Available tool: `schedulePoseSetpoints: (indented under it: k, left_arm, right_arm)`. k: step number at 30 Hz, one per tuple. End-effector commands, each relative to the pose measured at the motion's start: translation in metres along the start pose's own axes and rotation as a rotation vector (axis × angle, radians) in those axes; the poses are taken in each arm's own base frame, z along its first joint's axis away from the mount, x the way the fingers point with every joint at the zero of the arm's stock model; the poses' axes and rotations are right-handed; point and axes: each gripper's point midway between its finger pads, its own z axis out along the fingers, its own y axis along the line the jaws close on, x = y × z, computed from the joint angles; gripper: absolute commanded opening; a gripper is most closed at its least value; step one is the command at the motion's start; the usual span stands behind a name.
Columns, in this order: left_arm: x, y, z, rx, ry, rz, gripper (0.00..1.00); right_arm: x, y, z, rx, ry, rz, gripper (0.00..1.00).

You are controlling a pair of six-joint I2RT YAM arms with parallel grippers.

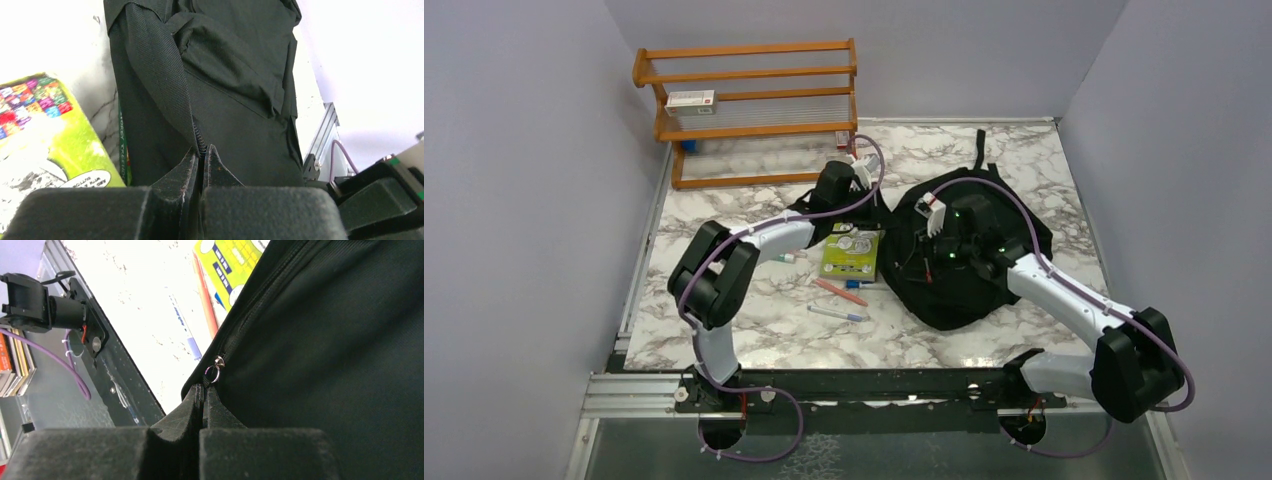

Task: Pack the student bag
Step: Unzip the student bag at the center of the board.

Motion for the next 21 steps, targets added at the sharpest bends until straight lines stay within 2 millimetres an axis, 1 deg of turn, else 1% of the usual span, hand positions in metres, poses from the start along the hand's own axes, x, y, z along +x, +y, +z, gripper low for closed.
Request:
schedulePoseSetpoints:
  k: [1, 6, 9, 12, 18, 19, 21]
  left_arm:
    - [-0.059, 0.001, 0.006, 0.023, -0.118, 0.086, 0.00]
    - [-0.082, 0.005, 0.022, 0.032, -0.100, 0.128, 0.00]
    - [-0.097, 0.007, 0.028, 0.023, -0.104, 0.151, 0.00]
    - [-0.115, 0.008, 0.034, 0.016, -0.114, 0.166, 0.00]
    - [-0.135, 0.018, 0.049, 0.000, -0.109, 0.178, 0.01]
    - [-0.133, 0.020, 0.049, -0.007, -0.094, 0.169, 0.06]
    - [-0.130, 0.021, 0.047, -0.012, -0.091, 0.165, 0.22]
  right_arm:
    - [0.013, 0.013, -0.010, -0.034, 0.065, 0.013, 0.01]
    - [0.022, -0.006, -0.013, 0.082, 0.093, 0.042, 0.01]
    - [0.023, -0.013, -0.015, 0.136, 0.091, 0.067, 0.01]
    - [0.022, -0.016, -0.016, 0.161, 0.085, 0.092, 0.01]
    - [0.023, -0.019, -0.012, 0.173, 0.074, 0.127, 0.01]
    - [0.021, -0.020, -0.012, 0.179, 0.064, 0.130, 0.01]
    - [0.014, -0.021, -0.013, 0.191, 0.026, 0.131, 0.01]
